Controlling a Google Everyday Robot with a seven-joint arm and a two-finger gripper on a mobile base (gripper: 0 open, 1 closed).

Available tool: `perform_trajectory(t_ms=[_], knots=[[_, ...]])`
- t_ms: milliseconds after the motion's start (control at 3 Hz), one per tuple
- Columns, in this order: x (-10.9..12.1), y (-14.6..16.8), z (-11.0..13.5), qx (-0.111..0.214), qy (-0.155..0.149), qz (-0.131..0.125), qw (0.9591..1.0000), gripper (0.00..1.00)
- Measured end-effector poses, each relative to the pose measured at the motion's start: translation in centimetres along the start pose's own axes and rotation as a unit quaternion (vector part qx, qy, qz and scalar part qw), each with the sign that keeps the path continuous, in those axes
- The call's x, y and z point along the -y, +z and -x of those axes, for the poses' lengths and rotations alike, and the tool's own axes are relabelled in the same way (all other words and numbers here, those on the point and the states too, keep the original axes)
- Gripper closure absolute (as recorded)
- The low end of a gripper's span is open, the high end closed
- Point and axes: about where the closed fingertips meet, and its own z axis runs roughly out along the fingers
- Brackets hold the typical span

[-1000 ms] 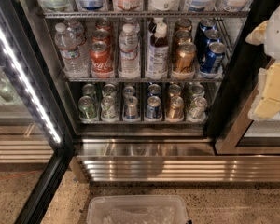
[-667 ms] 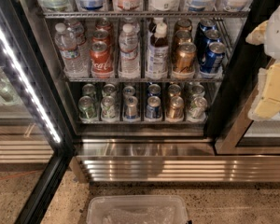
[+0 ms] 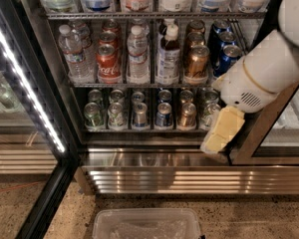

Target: Pick coke can from middle shelf of fridge

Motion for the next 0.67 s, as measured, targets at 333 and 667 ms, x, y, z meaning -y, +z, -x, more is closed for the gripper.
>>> perform_trajectory(t_ms=[333, 667], knots=[[-0.8, 8.4, 3.4, 0.067, 0.011, 0.07, 0.9953, 0.0], [-0.6, 14.5, 7.4, 0.126, 0.015, 0.123, 0.9842, 0.0]])
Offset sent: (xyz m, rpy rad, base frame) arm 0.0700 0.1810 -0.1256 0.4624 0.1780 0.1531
